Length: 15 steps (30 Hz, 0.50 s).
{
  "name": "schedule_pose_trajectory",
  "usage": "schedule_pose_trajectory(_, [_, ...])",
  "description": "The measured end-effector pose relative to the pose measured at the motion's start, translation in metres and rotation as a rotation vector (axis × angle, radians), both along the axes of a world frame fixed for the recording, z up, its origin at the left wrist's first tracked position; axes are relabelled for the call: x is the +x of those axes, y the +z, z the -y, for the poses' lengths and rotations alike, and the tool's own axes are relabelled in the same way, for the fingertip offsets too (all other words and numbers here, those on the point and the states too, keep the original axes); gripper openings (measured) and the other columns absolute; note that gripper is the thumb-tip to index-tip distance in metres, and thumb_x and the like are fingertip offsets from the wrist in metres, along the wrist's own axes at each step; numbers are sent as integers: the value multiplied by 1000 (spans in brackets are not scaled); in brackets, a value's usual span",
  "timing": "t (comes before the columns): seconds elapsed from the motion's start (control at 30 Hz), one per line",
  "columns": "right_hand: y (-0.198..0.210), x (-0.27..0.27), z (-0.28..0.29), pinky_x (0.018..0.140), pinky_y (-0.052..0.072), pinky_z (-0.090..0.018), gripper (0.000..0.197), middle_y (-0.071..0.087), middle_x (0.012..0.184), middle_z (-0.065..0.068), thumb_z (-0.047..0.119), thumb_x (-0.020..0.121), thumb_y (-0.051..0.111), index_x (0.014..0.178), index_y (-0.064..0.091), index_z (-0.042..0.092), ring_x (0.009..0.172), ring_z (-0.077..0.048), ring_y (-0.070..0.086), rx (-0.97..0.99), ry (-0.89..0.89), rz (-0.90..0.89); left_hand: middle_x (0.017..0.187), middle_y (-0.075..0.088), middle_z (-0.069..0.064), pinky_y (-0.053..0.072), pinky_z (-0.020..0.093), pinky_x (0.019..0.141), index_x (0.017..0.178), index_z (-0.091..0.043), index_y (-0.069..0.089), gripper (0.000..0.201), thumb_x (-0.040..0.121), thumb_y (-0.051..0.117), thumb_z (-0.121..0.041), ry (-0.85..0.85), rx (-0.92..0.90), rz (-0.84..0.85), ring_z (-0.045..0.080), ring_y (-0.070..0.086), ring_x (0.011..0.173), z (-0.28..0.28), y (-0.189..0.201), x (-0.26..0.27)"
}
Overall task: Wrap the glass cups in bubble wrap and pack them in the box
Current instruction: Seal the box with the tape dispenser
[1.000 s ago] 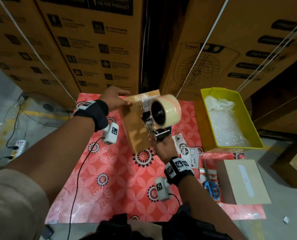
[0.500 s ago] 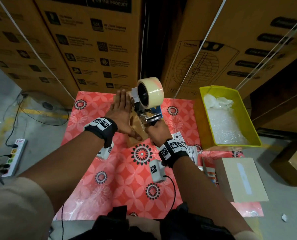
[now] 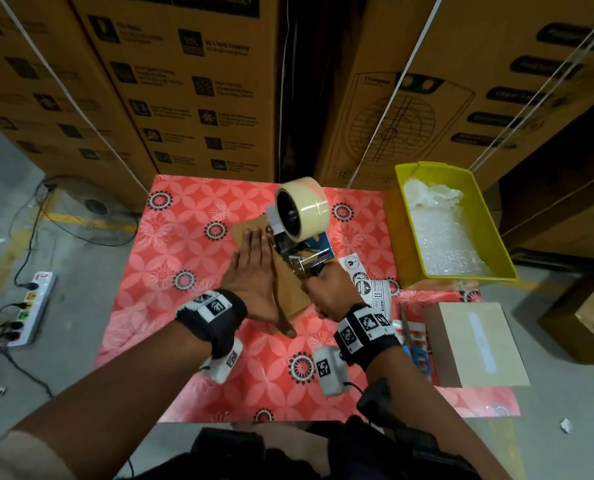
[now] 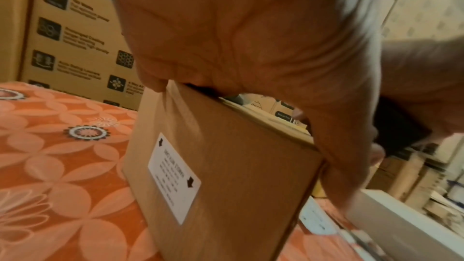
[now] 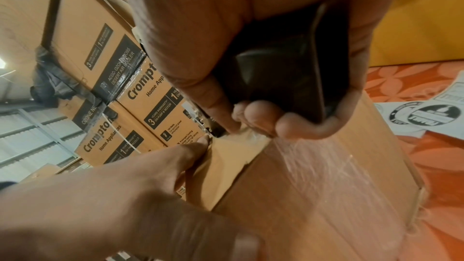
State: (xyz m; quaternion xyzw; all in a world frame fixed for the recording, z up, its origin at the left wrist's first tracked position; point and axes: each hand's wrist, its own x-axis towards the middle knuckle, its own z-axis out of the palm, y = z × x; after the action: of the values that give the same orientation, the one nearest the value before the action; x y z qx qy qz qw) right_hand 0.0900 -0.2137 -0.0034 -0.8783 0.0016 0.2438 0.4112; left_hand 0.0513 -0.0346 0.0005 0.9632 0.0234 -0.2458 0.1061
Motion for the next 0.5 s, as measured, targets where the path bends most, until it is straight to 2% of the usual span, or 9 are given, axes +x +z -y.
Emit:
schedule_pose_trajectory(0.1, [-2, -14, 11, 40, 45, -27, 15, 57, 53, -10, 13, 79, 59, 65, 59, 6, 38, -26, 56, -23, -14, 3, 167, -40, 16, 6, 51, 133, 156, -2, -36, 189, 37, 76, -97, 8, 41, 72, 35, -36, 155, 14, -8, -18])
schedule_pose_trajectory(0.2, [-3, -19, 15, 41, 51, -35, 18, 59, 55, -12, 16, 76, 59, 68, 61, 1, 45, -28, 59, -39, -5, 33, 171, -30, 19, 15, 49, 132, 159, 2, -29, 183, 42, 71, -99, -9, 75, 127, 35, -27, 159, 18, -9, -23])
schedule_pose_trajectory(0.27, [1, -21, 15, 47, 55, -41, 19, 60, 55, -12, 18, 75, 59, 66, 60, 2, 49, -32, 62, -44, 6, 45, 172, -25, 21, 18, 49, 132, 159, 3, -25, 180, 43, 67, -98, -17, 94, 132, 37, -22, 161, 18, -5, -24])
schedule_pose_trajectory(0.37, [12, -25, 14, 56, 59, -42, 20, 60, 57, -11, 18, 77, 59, 61, 57, 7, 57, -36, 66, -60, 15, 57, 173, -20, 25, 20, 49, 131, 160, 6, -22, 176, 47, 63, -99, -22, 122, 130, 39, -16, 162, 19, -1, -22])
schedule_pose_trajectory(0.47, [16, -35, 19, 59, 55, -38, 21, 59, 59, -9, 16, 80, 61, 63, 56, 6, 57, -32, 63, -65, -7, 43, 172, -17, 27, 23, 48, 130, 160, 7, -20, 175, 50, 63, -100, -22, 130, 116, 42, -16, 161, 22, 2, -22])
schedule_pose_trajectory(0.5, [16, -40, 23, 59, 55, -37, 20, 60, 59, -9, 16, 81, 62, 65, 58, 5, 57, -31, 62, -69, -7, 28, 172, -16, 28, 20, 48, 130, 160, 8, -19, 173, 52, 62, -100, -38, 146, 119, 43, -16, 161, 22, 3, -22])
